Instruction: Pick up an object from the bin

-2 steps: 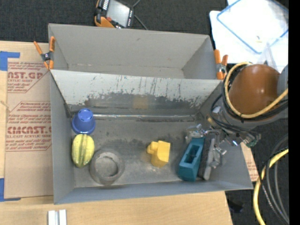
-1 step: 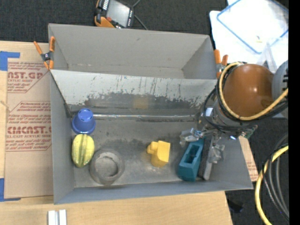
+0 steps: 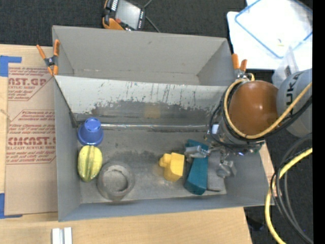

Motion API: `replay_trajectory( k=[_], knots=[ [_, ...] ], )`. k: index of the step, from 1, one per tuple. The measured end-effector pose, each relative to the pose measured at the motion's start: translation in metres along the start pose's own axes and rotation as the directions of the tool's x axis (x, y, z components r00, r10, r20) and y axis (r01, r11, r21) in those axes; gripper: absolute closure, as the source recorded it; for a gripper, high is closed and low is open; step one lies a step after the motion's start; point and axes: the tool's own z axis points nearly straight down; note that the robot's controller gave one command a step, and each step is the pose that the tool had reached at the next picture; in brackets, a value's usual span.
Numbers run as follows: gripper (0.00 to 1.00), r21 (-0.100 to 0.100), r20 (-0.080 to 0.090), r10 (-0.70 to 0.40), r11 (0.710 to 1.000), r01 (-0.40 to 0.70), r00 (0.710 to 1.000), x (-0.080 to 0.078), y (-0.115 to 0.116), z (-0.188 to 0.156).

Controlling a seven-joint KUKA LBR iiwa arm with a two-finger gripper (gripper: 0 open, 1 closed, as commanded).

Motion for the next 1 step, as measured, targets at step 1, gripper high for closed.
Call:
replay_trajectory(
  k=[1],
  knots=[
    [1.0, 0.012, 0.007, -0.237, 0.971, 0.237, 0.972, -0.0042, 0.0021, -0.004]
  ],
)
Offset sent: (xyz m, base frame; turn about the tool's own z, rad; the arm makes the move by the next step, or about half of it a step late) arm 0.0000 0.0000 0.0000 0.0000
